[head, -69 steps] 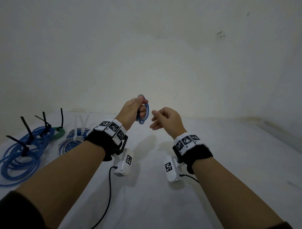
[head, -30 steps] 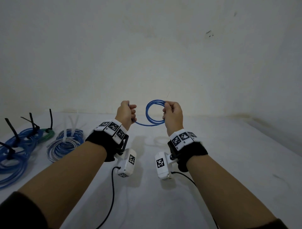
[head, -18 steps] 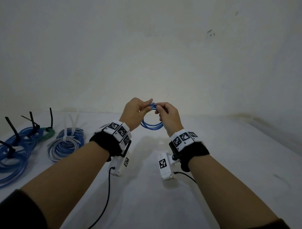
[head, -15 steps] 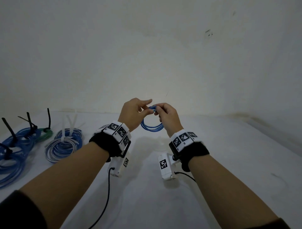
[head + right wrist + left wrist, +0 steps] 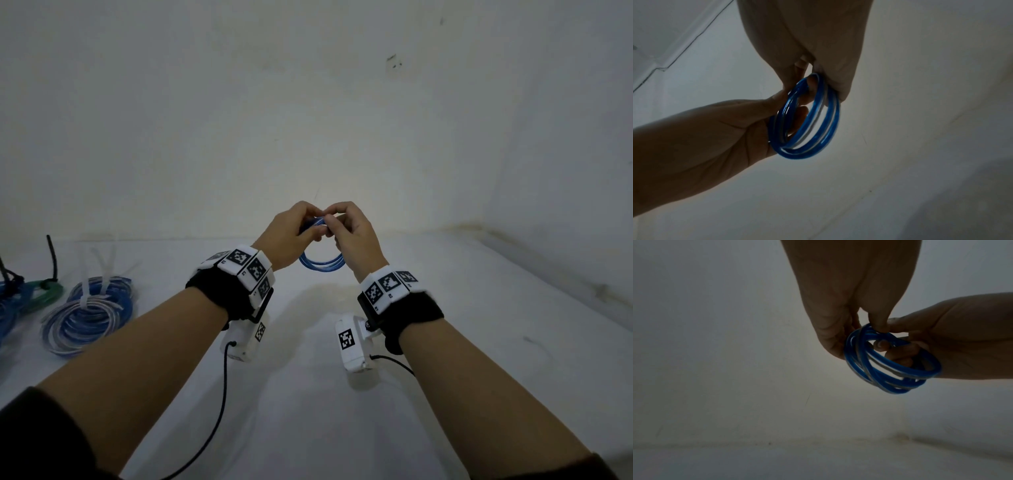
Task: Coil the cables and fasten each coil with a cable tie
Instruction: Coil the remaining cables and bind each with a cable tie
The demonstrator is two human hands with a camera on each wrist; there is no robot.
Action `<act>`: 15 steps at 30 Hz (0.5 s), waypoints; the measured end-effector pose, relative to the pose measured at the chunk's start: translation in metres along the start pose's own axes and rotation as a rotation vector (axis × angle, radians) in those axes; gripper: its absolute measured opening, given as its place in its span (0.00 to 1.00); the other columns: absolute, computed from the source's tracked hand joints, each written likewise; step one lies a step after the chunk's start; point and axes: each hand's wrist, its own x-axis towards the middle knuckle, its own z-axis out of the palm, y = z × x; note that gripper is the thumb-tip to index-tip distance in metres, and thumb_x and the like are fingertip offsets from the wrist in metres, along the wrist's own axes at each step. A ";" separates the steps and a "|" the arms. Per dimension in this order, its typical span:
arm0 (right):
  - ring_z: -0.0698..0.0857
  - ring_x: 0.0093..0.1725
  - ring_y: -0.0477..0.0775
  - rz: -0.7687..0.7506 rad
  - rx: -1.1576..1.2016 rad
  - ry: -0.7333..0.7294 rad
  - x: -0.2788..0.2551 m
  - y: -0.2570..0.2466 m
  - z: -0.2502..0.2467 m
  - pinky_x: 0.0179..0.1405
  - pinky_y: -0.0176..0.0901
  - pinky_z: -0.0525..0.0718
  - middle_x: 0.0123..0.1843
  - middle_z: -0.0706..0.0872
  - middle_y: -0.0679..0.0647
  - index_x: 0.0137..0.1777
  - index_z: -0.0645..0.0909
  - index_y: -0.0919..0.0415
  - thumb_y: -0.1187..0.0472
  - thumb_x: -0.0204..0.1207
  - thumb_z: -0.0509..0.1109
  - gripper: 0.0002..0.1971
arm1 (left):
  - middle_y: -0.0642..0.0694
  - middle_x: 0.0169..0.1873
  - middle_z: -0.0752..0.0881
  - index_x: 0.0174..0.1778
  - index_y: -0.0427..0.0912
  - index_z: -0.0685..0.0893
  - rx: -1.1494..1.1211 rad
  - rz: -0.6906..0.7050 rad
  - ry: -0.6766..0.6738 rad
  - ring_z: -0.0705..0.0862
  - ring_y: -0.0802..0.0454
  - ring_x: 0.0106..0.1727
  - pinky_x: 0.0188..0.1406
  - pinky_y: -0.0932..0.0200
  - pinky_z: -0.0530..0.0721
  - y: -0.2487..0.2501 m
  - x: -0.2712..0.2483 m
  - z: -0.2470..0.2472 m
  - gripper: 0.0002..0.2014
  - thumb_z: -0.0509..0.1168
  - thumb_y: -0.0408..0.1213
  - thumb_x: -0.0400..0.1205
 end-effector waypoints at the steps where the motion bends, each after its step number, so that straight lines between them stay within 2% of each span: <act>1: 0.80 0.35 0.42 0.008 -0.008 0.016 -0.001 0.001 -0.007 0.35 0.31 0.74 0.35 0.83 0.50 0.50 0.78 0.58 0.64 0.80 0.63 0.03 | 0.46 0.47 0.86 0.58 0.40 0.76 0.016 0.002 -0.045 0.84 0.54 0.44 0.48 0.61 0.81 0.003 0.002 0.006 0.09 0.61 0.38 0.84; 5: 0.80 0.37 0.45 0.065 -0.021 0.081 -0.007 0.006 -0.036 0.37 0.35 0.74 0.37 0.83 0.52 0.45 0.77 0.53 0.63 0.81 0.62 0.06 | 0.49 0.42 0.79 0.60 0.37 0.77 0.033 -0.029 -0.198 0.79 0.57 0.36 0.43 0.61 0.79 0.021 0.011 0.030 0.12 0.53 0.38 0.87; 7: 0.81 0.37 0.44 0.096 -0.034 0.112 -0.012 0.009 -0.054 0.38 0.37 0.74 0.38 0.83 0.53 0.45 0.76 0.52 0.62 0.81 0.62 0.06 | 0.52 0.39 0.78 0.59 0.37 0.76 0.001 -0.053 -0.267 0.80 0.56 0.36 0.46 0.58 0.80 0.030 0.016 0.044 0.12 0.52 0.38 0.87; 9: 0.82 0.36 0.42 0.115 -0.042 0.135 -0.017 0.009 -0.073 0.38 0.38 0.74 0.37 0.83 0.52 0.45 0.76 0.53 0.62 0.81 0.62 0.05 | 0.52 0.38 0.78 0.56 0.37 0.76 -0.031 -0.067 -0.326 0.81 0.55 0.36 0.49 0.53 0.82 0.041 0.021 0.057 0.11 0.52 0.39 0.87; 13: 0.81 0.34 0.43 0.142 -0.032 0.214 -0.026 0.008 -0.112 0.35 0.36 0.73 0.35 0.82 0.52 0.42 0.76 0.53 0.64 0.81 0.61 0.08 | 0.50 0.34 0.79 0.44 0.40 0.76 -0.078 -0.081 -0.379 0.83 0.53 0.33 0.44 0.56 0.83 0.066 0.032 0.089 0.10 0.55 0.40 0.86; 15: 0.80 0.34 0.45 0.160 -0.042 0.252 -0.031 0.009 -0.131 0.35 0.36 0.73 0.35 0.82 0.52 0.41 0.76 0.52 0.64 0.80 0.61 0.09 | 0.49 0.34 0.78 0.43 0.40 0.77 -0.159 -0.126 -0.429 0.82 0.52 0.33 0.48 0.53 0.84 0.078 0.037 0.104 0.11 0.56 0.41 0.86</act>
